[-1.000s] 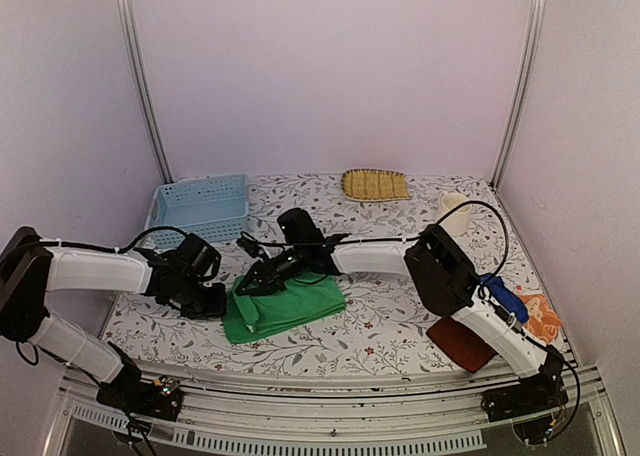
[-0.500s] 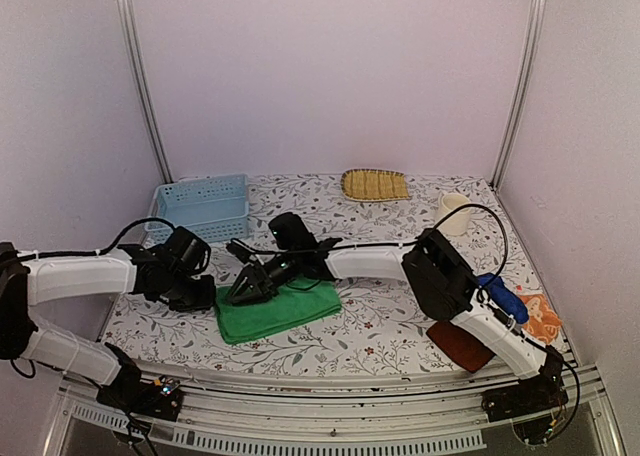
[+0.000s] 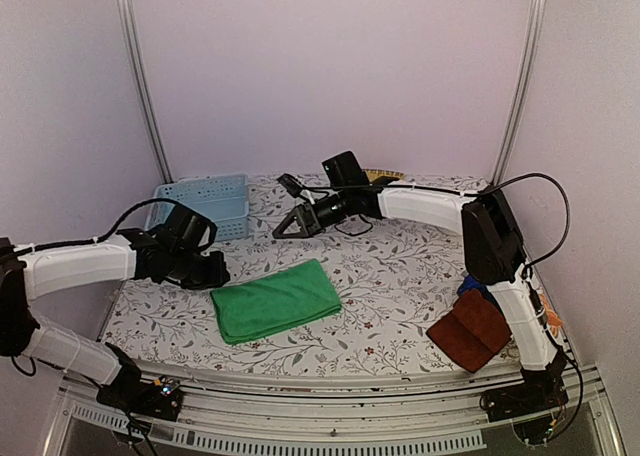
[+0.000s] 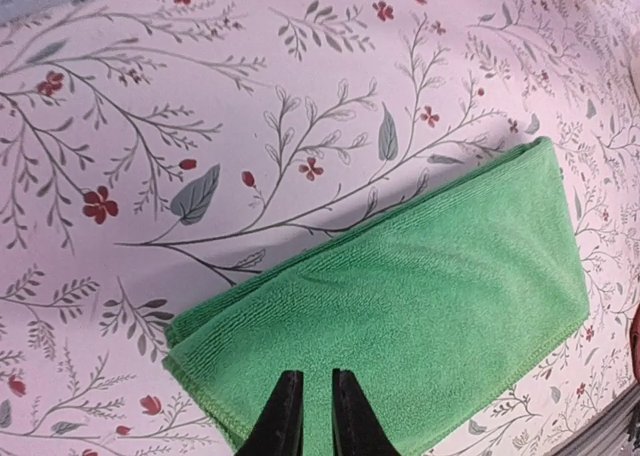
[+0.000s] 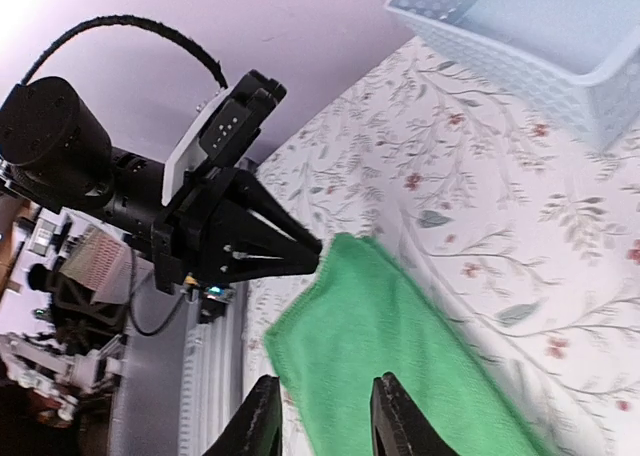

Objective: Roll the towels
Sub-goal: Fold the towel at the center of the board, then adjust the towel at the center of the board.

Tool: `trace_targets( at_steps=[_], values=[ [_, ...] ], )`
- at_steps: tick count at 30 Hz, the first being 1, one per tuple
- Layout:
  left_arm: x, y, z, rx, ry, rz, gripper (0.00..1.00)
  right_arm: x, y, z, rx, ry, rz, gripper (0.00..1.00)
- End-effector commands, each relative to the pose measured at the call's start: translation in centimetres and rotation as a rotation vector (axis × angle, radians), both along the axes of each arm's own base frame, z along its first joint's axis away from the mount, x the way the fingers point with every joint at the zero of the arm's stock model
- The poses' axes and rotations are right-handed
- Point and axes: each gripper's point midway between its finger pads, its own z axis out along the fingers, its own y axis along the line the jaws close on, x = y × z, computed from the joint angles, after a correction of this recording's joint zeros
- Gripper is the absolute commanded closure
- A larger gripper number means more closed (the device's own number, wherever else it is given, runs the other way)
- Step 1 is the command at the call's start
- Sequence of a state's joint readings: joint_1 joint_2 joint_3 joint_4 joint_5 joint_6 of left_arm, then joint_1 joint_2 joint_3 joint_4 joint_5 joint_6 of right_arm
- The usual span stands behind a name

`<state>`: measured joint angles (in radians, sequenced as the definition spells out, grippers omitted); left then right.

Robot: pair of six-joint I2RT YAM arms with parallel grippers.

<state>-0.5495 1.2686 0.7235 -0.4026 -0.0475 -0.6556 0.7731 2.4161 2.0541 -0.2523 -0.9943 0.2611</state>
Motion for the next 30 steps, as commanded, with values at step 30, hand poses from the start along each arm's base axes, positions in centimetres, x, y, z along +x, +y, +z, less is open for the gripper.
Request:
trace_targets(
  at_steps=[30],
  values=[
    [12.5,-6.7,-7.1,0.243,0.113,-0.187,0.91,-6.0,-17.7,-14.6,-0.578,-0.055,-0.029,0.80]
  ],
)
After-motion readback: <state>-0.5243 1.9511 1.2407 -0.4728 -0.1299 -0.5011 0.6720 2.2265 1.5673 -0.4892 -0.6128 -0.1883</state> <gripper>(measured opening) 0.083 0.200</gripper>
